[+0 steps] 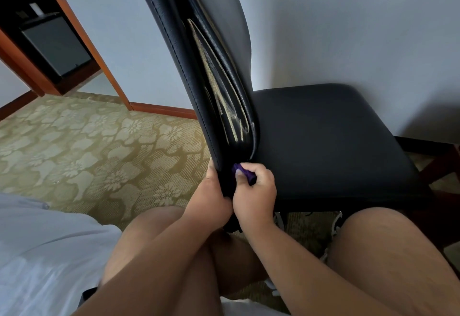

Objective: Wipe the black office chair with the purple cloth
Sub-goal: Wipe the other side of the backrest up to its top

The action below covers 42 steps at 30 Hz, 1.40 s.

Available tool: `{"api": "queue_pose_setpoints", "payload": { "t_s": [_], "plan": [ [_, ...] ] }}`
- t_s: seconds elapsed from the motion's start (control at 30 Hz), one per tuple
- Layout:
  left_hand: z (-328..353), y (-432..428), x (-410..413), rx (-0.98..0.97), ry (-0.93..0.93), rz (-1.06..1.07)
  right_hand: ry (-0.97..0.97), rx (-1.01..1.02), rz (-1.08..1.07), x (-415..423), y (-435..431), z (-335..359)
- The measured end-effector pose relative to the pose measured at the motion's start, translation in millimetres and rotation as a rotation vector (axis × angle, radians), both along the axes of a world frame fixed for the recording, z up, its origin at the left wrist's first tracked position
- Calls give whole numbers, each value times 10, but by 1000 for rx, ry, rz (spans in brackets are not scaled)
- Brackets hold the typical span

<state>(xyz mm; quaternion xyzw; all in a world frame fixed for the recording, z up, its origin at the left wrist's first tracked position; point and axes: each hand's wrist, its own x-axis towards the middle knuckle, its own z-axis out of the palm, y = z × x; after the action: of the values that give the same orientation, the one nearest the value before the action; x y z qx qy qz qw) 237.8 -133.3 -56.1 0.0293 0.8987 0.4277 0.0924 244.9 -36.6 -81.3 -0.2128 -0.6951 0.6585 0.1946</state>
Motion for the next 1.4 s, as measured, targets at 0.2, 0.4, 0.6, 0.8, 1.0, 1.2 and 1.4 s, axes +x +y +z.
{"api": "queue_pose_setpoints", "payload": {
  "t_s": [0.2,0.4,0.6,0.8,1.0,1.2,1.4],
  "plan": [
    [50,-1,29,28,28,-21,281,213,-48,-31,-4,206],
    [36,-19,3,3,-13,-11,119,241,40,-4,15,16],
    [4,-5,-29,-3,-27,26,-70,67,94,3,60,27],
    [12,35,-3,79,37,124,138,73,-122,-31,93,255],
    [100,78,-13,119,74,204,267,298,-122,-64,176,187],
    [327,43,-74,131,229,181,-112,197,96,-25,176,-116],
    [904,-129,-289,45,257,25,147,230,51,-17,107,139]
  ]
}}
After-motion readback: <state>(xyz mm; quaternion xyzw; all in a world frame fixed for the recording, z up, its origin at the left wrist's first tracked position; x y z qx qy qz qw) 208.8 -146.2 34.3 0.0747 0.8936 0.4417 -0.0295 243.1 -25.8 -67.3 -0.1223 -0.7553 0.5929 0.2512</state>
